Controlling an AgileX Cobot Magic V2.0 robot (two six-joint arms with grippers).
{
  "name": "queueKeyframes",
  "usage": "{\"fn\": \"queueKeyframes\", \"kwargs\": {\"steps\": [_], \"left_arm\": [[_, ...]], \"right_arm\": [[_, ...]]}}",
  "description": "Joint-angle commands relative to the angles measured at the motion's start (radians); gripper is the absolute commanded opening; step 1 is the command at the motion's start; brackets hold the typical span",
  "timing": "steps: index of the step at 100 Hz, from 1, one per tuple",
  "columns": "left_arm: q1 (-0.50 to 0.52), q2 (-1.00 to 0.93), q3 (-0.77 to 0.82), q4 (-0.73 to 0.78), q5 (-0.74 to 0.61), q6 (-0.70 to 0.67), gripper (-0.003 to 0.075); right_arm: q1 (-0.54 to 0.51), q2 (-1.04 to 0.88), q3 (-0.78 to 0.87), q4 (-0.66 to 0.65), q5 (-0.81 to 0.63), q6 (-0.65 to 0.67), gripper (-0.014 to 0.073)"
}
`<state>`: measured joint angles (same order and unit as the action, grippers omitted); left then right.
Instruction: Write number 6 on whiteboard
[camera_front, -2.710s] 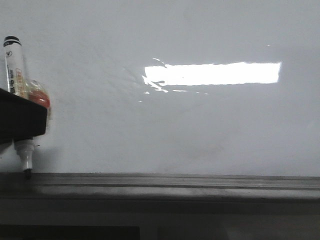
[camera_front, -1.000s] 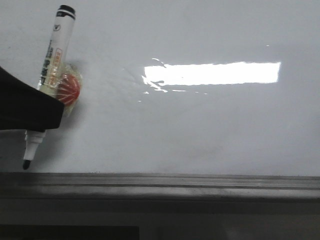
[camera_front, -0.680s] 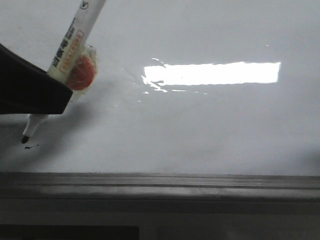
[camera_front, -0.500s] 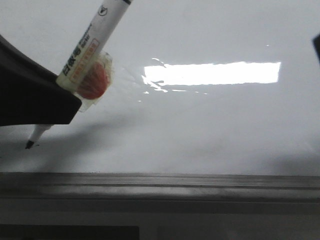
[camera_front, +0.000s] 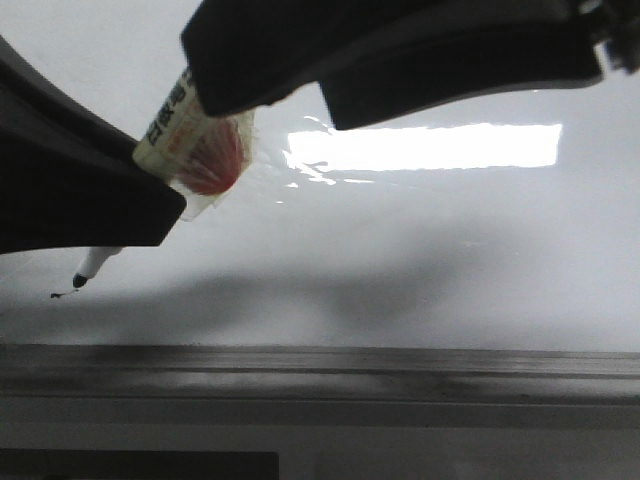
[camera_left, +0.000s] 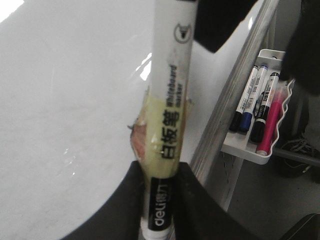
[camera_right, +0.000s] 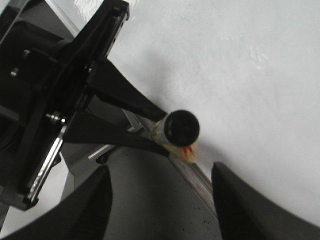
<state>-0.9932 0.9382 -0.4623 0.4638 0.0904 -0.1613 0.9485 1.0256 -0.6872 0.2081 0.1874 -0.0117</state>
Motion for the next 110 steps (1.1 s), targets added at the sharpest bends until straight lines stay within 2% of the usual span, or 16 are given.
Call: {"fn": "queueKeyframes", "kwargs": {"steps": [1, 15, 28, 37, 61, 79, 82, 89, 101, 106, 110], "left_arm": [[-0.008, -0.006, -0.036, -0.001, -0.067, 0.001, -0.0019], [-0.008, -0.006, -0.036, -0.017, -0.067, 0.001, -0.0019], [-0.008, -0.006, -0.036, -0.022, -0.067, 0.001, -0.0019], [-0.008, -0.006, -0.036, -0.023, -0.067, 0.001, -0.0019], [-0.008, -0.006, -0.030, -0.025, -0.064, 0.001, -0.0019], [-0.008, -0.006, -0.030, -0.025, -0.068, 0.001, -0.0012], [-0.008, -0.006, -0.030, -0.025, -0.068, 0.001, 0.0005], [-0.008, -0.006, -0.030, -0.035, -0.068, 0.001, 0.0106], [0.002, -0.022, -0.030, -0.076, -0.049, 0.001, 0.0375], [0.015, -0.040, -0.030, -0.086, -0.020, 0.001, 0.0426], [0.027, -0.062, -0.030, -0.088, 0.016, 0.001, 0.0432]], "right_arm": [[0.000, 0.020, -0.046, 0.027, -0.129, -0.010, 0.0395], [0.000, 0.060, -0.046, 0.048, -0.220, -0.010, 0.0395], [0.000, 0.087, -0.046, 0.068, -0.232, -0.008, 0.0363], [0.000, 0.093, -0.046, 0.072, -0.247, -0.008, 0.0266], [0.000, 0.093, -0.046, 0.083, -0.296, -0.008, -0.0074], [0.000, 0.093, -0.046, 0.089, -0.275, -0.008, -0.0070], [0.000, 0.093, -0.046, 0.089, -0.267, -0.008, -0.0070], [0.000, 0.093, -0.046, 0.089, -0.255, -0.008, -0.0070], [-0.009, 0.093, -0.046, 0.089, -0.235, -0.008, -0.0070], [-0.019, 0.091, -0.046, 0.091, -0.222, -0.008, -0.0070], [-0.033, 0.091, -0.046, 0.091, -0.203, -0.008, -0.0070]]}}
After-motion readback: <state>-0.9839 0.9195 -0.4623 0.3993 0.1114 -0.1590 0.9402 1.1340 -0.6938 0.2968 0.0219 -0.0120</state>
